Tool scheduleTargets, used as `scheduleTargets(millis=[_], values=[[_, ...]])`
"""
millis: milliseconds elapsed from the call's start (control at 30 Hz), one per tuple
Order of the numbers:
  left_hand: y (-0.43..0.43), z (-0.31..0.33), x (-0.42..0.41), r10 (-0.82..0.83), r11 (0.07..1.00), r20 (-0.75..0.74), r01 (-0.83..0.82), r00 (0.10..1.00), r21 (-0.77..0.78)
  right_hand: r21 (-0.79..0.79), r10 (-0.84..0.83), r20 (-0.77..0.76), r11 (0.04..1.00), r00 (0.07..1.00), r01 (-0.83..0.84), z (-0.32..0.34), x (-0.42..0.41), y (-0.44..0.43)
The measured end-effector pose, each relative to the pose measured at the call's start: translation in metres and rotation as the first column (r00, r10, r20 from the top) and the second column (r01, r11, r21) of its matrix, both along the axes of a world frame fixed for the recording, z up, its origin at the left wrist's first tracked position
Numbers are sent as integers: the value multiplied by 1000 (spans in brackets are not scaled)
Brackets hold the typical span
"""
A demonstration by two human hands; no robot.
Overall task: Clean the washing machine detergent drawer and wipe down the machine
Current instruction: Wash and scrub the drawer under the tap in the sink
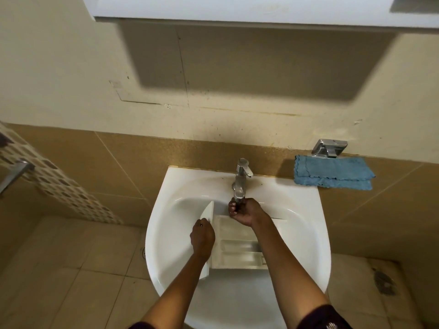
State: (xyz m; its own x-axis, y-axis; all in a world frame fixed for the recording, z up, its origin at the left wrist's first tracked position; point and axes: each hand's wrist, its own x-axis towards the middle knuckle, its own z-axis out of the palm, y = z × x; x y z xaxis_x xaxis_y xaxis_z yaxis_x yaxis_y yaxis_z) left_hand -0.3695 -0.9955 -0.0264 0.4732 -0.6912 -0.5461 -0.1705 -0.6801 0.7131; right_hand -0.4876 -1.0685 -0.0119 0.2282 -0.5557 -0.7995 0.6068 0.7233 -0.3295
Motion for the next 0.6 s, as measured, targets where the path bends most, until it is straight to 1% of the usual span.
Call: scheduleTargets(millis=[100, 267, 333, 367, 400, 433, 467, 500, 533, 567, 600], values=[[-2, 1, 1, -1, 1000, -4, 1, 1000, 5, 3, -44, 48, 999, 998, 44, -3, -7, 5], [-1, 2, 0, 8, 1000, -7, -8, 1000, 1, -54, -12, 104, 998, 994, 18, 0, -24, 19], [0, 3, -1, 19, 1000, -14, -19, 1000, -7, -74, 110, 79, 992, 991, -104, 12, -22, 30], [0, 4, -1, 22, 1000, -17, -22, 1000, -8, -89, 210, 19, 974, 977, -208, 17, -19, 37], [0, 4, -1, 23, 1000, -21, -23, 1000, -9, -101, 333, -85, 935, 939, -341, 20, -17, 43], [1, 5, -1, 21, 1000, -22, -21, 1000, -14, -93, 453, -229, 871, 862, -482, 23, -14, 49], [1, 6, -1, 18, 1000, -20, -18, 1000, -21, -68, 538, -395, 792, 745, -607, 25, -11, 51], [2, 6, -2, 15, 999, -18, -16, 1000, -29, -3, 582, -564, 709, 586, -706, 25, -11, 52], [3, 7, -2, 15, 999, -18, -16, 1000, -36, 81, 595, -691, 628, 410, -774, 24, -12, 52], [4, 8, -3, 15, 999, -18, -16, 1000, -40, 170, 582, -779, 553, 232, -816, 23, -15, 49], [4, 8, -3, 16, 999, -19, -16, 1000, -40, 185, 562, -805, 541, 189, -820, 19, -17, 47]])
